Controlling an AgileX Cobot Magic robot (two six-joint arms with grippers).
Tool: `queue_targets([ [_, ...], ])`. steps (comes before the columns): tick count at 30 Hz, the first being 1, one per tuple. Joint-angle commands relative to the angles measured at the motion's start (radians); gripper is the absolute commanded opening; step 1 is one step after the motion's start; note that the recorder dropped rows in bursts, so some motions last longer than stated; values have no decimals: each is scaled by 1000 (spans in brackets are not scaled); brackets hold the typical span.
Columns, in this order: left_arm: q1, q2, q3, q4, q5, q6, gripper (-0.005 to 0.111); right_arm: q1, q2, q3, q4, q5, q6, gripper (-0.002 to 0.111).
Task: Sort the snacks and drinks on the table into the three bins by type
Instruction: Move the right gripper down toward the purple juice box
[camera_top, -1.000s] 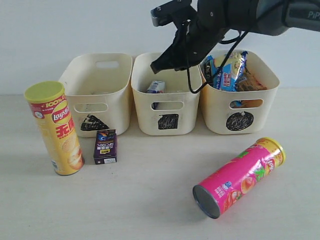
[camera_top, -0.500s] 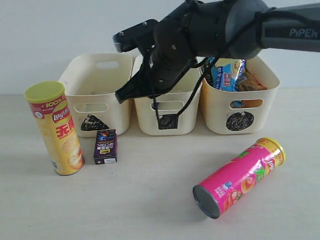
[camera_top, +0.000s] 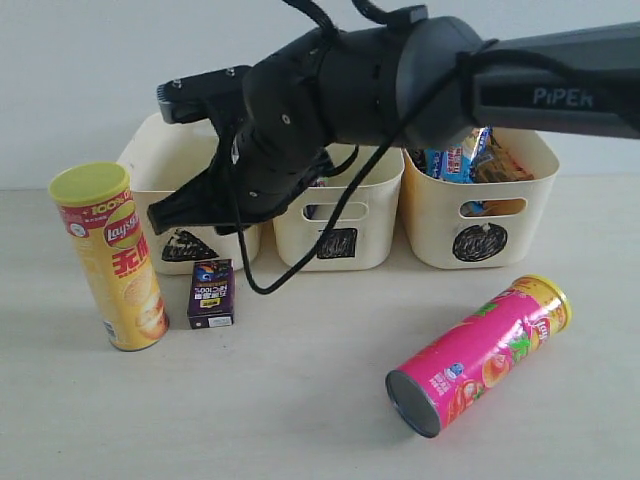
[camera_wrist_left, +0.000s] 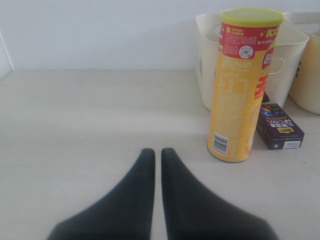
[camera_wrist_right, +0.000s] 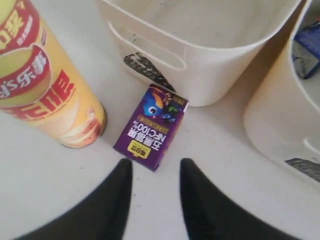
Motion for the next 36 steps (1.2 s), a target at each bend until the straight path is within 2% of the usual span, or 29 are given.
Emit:
queue_targets([
  [1, 3, -4, -3, -2, -7, -8, 4, 8, 57, 5, 68, -48, -33, 71],
  [3, 3, -4, -3, -2, -7, -8, 4, 15, 89, 5, 66, -64, -36, 84],
  [4, 3, -4, -3, -2, -7, -8, 4, 17, 101, 5, 64, -74, -39, 85],
  [23, 3, -4, -3, -2, -7, -8, 4, 18, 251, 5, 93, -316, -26, 85],
  [34, 3, -4, -3, -2, -7, -8, 4, 16, 330, 4, 51, -390, -29, 85],
  [36, 3, -4, -3, -2, -7, -8, 4, 16, 338, 4, 32, -399, -29, 81],
])
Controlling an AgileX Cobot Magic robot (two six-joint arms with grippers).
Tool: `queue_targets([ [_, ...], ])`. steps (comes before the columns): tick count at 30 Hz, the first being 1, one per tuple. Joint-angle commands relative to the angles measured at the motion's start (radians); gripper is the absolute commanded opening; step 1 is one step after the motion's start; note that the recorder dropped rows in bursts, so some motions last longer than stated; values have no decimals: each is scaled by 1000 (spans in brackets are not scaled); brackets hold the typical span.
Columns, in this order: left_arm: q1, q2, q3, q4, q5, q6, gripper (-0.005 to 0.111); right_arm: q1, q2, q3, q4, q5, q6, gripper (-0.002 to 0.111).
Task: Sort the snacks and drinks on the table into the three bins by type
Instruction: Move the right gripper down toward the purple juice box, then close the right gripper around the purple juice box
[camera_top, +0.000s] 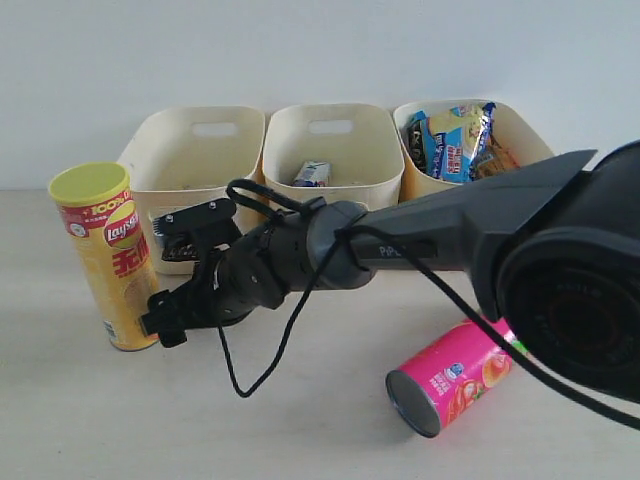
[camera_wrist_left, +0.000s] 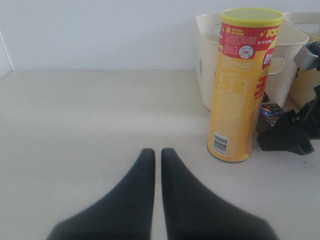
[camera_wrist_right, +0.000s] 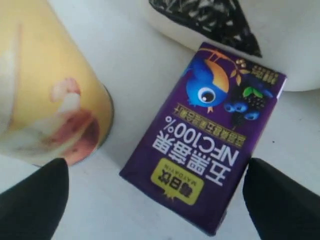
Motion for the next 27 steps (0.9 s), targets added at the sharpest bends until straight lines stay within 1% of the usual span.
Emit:
queue_targets([
  [1, 3, -4, -3, -2, -7, -8, 4, -2, 19, 1, -41, -33, -5, 79],
  [3, 3, -4, -3, -2, -7, -8, 4, -7, 27, 1, -41, -44, -5, 73],
  [5, 3, -4, -3, -2, -7, -8, 4, -17, 35, 1, -41, -49, 3, 70],
  [10, 3, -4, -3, -2, -7, -8, 4, -49, 46, 1, -41, -58, 63, 70],
  [15, 3, -4, -3, -2, -7, -8, 4, -49, 46, 1, -41, -53, 78, 71],
  [22, 3, -4, -3, -2, -7, -8, 4, -49, 43, 1, -39, 58, 99, 71],
  [27, 3, -4, -3, -2, -7, -8, 4, -49, 34, 1, -39, 68, 132, 71],
])
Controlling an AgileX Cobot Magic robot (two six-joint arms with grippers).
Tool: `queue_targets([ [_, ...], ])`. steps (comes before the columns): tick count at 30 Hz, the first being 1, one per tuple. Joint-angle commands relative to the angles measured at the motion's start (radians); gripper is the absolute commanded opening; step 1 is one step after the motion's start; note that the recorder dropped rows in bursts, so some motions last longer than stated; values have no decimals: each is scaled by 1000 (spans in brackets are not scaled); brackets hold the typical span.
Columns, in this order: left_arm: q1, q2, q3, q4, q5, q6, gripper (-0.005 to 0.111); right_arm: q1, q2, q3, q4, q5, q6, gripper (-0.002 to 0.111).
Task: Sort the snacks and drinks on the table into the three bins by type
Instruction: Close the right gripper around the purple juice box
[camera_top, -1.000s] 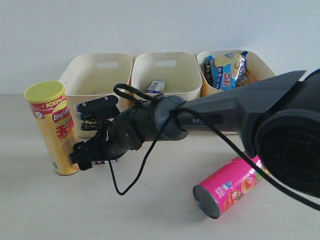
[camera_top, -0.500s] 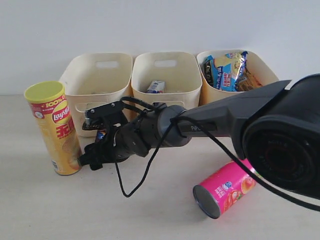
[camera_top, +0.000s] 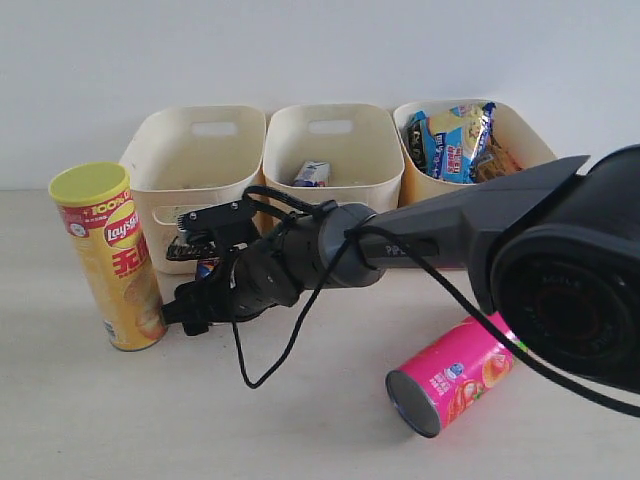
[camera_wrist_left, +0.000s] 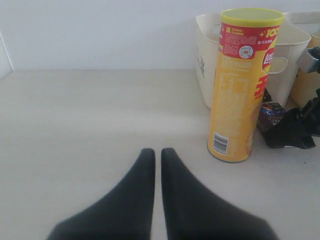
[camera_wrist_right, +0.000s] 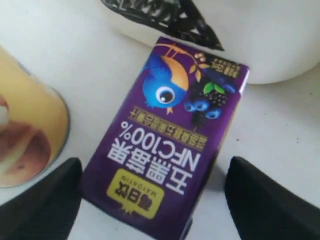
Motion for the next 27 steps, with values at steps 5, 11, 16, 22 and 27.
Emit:
queue_targets([
  [5, 3, -4, -3, -2, -7, -8, 4, -14, -40, 7, -16, 72, 34, 71],
  [11, 3, -4, -3, -2, -7, -8, 4, -14, -36, 7, -21, 15, 34, 71],
  [16, 3, -4, -3, -2, -7, -8, 4, -14, -14, 7, -22, -56, 30, 71],
  [22, 3, -4, -3, -2, -7, -8, 4, -14, 8, 7, -26, -65, 30, 70],
  [27, 3, -4, -3, -2, -7, -8, 4, -14, 8, 7, -26, -22, 30, 51],
])
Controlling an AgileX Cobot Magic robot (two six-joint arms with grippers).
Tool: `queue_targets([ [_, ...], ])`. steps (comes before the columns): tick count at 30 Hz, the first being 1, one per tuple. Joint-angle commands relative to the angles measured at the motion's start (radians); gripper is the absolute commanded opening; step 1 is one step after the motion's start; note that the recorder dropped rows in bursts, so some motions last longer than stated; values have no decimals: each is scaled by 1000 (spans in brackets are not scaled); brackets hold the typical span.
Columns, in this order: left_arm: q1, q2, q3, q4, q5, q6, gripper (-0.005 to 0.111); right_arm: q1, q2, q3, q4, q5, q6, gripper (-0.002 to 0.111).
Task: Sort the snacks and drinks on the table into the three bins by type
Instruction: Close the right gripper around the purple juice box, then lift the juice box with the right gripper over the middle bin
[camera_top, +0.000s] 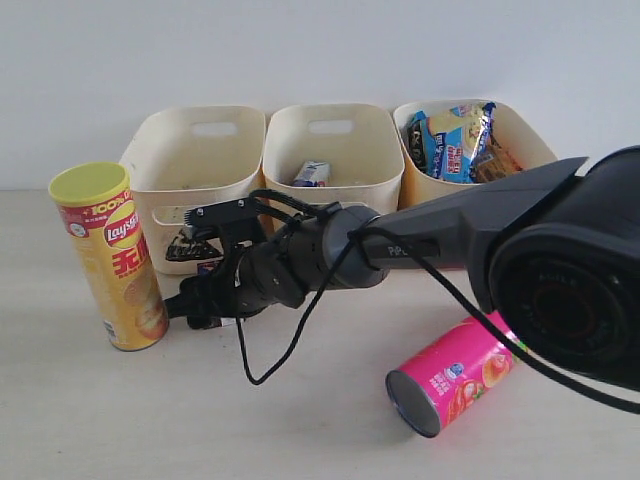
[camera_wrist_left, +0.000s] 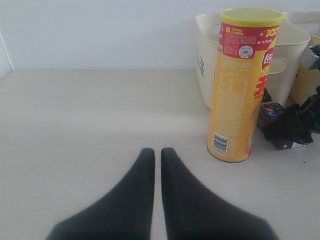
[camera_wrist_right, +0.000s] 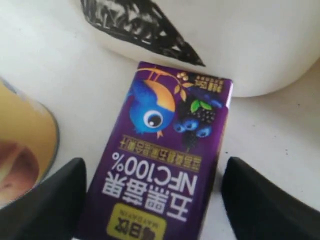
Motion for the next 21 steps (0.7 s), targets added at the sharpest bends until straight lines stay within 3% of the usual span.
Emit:
queue_targets([
  [1, 3, -4, -3, -2, -7, -8, 4, -3, 4, 5, -7, 49, -4, 44],
  [5, 3, -4, -3, -2, -7, -8, 4, -3, 4, 5, -5, 102, -4, 3],
  [6, 3, -4, -3, -2, -7, -8, 4, -3, 4, 5, -5, 120, -4, 0],
  [18, 3, -4, -3, -2, -7, -8, 4, 11, -137, 15, -11, 304, -112, 0],
  [21, 3, -4, -3, -2, -7, -8, 4, 26, -188, 55, -11, 275, -127, 0],
])
